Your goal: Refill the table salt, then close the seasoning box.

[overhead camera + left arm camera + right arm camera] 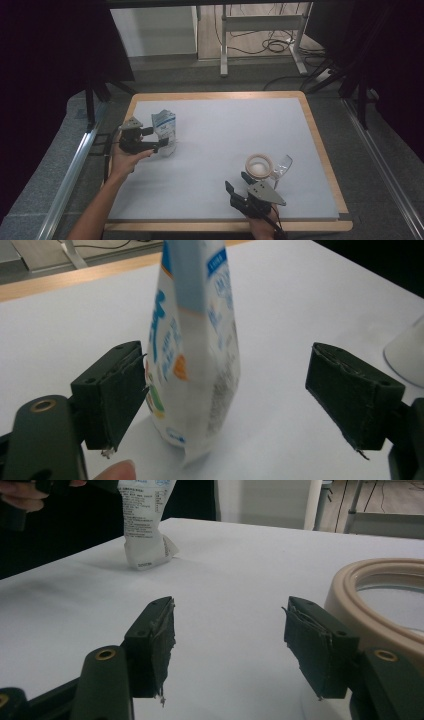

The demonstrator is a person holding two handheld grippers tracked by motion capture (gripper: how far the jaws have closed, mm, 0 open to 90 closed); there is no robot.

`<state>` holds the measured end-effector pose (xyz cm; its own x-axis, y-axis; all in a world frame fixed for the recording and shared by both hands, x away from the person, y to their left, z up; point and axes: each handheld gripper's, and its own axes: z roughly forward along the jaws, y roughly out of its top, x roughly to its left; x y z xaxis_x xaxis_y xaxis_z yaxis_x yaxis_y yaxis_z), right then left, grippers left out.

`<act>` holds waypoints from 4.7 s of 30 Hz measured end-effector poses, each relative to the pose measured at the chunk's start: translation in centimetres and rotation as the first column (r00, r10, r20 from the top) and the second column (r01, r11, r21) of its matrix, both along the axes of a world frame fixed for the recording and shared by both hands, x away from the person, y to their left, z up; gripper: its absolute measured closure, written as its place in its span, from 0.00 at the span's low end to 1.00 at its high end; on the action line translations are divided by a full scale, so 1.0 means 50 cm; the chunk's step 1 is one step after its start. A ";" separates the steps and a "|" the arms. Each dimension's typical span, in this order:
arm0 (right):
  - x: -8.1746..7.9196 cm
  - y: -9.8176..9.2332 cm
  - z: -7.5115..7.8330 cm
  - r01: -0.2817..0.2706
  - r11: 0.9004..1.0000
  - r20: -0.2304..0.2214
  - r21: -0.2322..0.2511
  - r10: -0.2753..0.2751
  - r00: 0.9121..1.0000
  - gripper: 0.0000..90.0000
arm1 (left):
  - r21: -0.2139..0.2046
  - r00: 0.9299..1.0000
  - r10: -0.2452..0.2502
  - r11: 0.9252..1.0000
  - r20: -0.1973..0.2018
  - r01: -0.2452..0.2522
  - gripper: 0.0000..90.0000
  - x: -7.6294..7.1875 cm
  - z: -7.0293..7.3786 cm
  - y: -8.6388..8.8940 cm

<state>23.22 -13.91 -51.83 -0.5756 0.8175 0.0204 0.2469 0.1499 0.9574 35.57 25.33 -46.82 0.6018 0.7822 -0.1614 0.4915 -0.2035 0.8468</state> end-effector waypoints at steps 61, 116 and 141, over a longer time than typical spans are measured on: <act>0.012 -0.269 0.088 0.025 0.999 0.034 0.037 -0.026 0.999 1.00 | 0.107 0.998 -0.042 0.993 -0.047 0.047 0.21 -0.121 -0.119 -0.095; 0.107 -0.331 0.053 0.102 0.992 -0.085 -0.072 -0.108 0.990 0.61 | 0.097 0.999 -0.026 0.995 -0.028 0.028 0.21 -0.134 -0.120 -0.084; 0.120 -0.355 0.005 0.142 0.982 -0.161 -0.122 -0.161 0.974 0.38 | 0.105 0.999 -0.023 0.994 -0.035 0.027 0.21 -0.138 -0.129 -0.081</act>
<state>29.21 -31.67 -51.61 -0.4408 0.8975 0.0129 0.4318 0.1994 0.8796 28.68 21.30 -53.25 0.6171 0.7805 -0.0995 0.5131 -0.3033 0.8030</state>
